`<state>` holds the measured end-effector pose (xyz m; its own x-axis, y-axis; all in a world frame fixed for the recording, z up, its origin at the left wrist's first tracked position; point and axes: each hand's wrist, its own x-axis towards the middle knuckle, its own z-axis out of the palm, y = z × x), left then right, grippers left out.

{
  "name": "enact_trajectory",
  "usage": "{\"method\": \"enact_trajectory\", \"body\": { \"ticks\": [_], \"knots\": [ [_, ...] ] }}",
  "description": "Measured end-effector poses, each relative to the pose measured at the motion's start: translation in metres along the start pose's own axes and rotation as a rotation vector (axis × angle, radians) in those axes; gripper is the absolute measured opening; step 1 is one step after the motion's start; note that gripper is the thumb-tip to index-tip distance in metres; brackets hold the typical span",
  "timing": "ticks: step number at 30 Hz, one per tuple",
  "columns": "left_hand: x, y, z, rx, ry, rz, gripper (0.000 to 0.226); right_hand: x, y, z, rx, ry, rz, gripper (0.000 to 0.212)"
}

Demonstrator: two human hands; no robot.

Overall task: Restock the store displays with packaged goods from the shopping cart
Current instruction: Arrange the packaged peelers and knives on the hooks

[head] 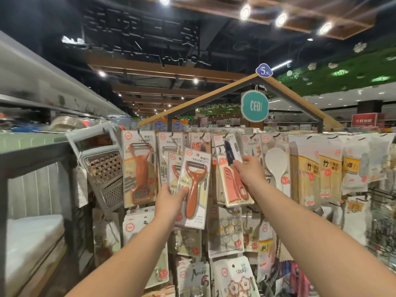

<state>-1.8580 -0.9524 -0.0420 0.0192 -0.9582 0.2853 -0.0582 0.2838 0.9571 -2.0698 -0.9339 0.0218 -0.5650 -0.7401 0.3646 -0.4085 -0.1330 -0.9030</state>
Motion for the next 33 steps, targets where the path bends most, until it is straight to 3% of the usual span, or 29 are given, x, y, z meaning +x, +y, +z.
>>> {"method": "enact_trajectory", "body": {
  "ticks": [4, 8, 11, 13, 16, 18, 20, 31, 33],
  "knots": [
    [-0.004, 0.0, -0.002, -0.069, -0.008, -0.007, 0.034, 0.006, -0.015, 0.0, -0.078, -0.023, 0.028, 0.038],
    [-0.017, -0.007, -0.009, -0.142, -0.036, -0.061, 0.04, -0.015, -0.014, 0.002, -0.117, -0.014, -0.001, 0.023],
    [-0.019, -0.015, -0.012, -0.156, -0.026, -0.055, 0.027, -0.03, 0.005, 0.015, -0.108, 0.032, -0.056, 0.024],
    [-0.02, -0.018, -0.015, -0.164, -0.016, -0.064, 0.021, -0.041, 0.015, 0.029, -0.118, -0.099, -0.082, 0.025],
    [-0.023, -0.02, -0.019, -0.2, -0.018, -0.088, 0.025, -0.067, 0.016, 0.049, -0.094, -0.428, -0.055, 0.031],
    [-0.024, -0.02, -0.023, -0.229, -0.017, -0.099, 0.025, -0.082, 0.012, 0.059, -0.08, -0.523, -0.058, 0.028],
    [-0.025, -0.02, -0.03, -0.257, -0.009, -0.112, 0.021, -0.088, 0.007, 0.068, -0.021, -0.512, -0.049, 0.017],
    [-0.024, -0.016, -0.087, -0.199, 0.063, -0.029, 0.027, -0.09, -0.025, 0.108, 0.096, -0.287, -0.095, 0.031],
    [-0.023, -0.016, -0.094, -0.18, 0.082, -0.019, 0.025, -0.087, -0.029, 0.107, 0.124, -0.239, -0.131, 0.024]
  ]
}}
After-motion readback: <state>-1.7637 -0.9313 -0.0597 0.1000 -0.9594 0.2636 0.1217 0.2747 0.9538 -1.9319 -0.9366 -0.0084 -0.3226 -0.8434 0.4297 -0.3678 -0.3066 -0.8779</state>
